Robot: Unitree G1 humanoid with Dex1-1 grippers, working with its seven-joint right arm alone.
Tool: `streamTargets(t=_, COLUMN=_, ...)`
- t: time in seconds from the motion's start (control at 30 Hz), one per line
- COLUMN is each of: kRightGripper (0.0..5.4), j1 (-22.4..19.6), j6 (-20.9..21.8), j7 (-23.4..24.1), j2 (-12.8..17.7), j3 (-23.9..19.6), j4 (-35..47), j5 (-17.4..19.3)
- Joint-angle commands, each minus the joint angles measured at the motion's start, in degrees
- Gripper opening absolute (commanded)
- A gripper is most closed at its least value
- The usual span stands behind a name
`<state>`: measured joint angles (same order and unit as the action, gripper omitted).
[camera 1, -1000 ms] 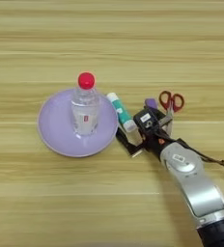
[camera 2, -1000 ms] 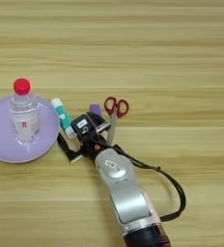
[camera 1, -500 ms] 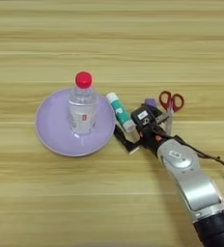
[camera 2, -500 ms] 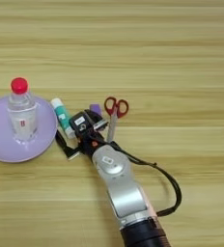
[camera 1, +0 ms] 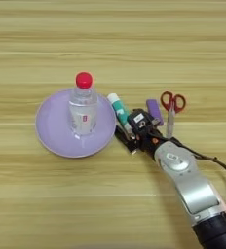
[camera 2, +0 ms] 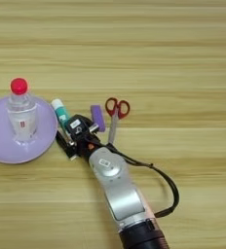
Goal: Move the objects on the table
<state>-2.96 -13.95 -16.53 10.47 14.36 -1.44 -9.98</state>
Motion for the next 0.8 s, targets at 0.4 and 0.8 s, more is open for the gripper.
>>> streamTargets(t=0.4, kRightGripper=1.92, j1=1.20, j6=-2.34, j7=-1.06, j2=0.76, j3=0.51, j4=-1.01, j5=0.13)
streamTargets(t=0.8, kRightGripper=1.68, j1=0.78, j6=-2.19, j7=-0.20, j2=0.55, j3=-0.19, j4=-1.46, j5=-0.02)
